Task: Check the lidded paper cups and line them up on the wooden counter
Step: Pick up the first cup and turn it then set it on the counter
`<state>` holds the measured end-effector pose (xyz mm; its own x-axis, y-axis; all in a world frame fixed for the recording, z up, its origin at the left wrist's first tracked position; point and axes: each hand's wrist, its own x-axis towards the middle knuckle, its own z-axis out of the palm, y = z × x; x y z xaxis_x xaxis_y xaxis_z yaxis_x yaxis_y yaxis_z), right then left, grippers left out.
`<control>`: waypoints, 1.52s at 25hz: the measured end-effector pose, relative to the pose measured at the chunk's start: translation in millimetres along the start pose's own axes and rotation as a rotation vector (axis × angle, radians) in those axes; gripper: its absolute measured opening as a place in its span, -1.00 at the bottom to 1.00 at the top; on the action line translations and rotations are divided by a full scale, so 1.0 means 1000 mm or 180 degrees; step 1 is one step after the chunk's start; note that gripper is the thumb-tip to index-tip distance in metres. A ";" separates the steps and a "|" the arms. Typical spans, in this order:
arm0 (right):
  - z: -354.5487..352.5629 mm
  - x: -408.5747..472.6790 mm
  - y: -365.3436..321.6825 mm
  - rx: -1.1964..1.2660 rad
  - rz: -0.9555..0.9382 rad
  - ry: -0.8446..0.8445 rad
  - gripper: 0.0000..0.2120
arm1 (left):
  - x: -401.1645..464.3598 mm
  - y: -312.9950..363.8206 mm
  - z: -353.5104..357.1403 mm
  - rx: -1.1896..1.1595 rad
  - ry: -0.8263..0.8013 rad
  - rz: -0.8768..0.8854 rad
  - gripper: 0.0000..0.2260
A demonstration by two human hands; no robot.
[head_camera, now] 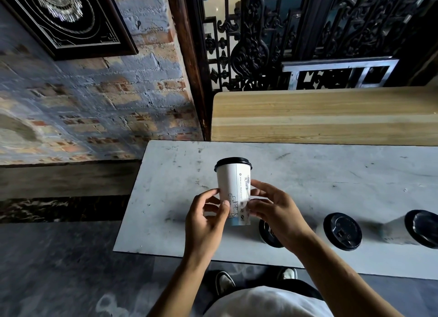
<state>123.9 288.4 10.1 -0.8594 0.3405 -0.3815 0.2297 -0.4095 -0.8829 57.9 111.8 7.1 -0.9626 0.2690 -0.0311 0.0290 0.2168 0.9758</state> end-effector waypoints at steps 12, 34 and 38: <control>-0.017 0.011 -0.009 -0.0277 -0.0080 -0.0172 -0.55 | 0.002 -0.002 0.018 -0.0069 -0.0280 -0.0234 -0.59; 0.012 0.350 -0.018 -0.2235 -0.0278 0.0135 -0.50 | 0.353 -0.097 0.059 0.0317 -0.0909 -0.0712 -0.25; 0.006 0.436 -0.010 -0.2597 -0.0699 0.0358 -0.41 | 0.434 -0.126 0.082 0.0393 -0.1119 -0.0350 -0.23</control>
<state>-256.4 435.6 -145.6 -0.8824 0.4405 -0.1654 0.3575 0.3992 -0.8443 -341.5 278.9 -146.7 -0.8114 0.5385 -0.2273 -0.0162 0.3679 0.9297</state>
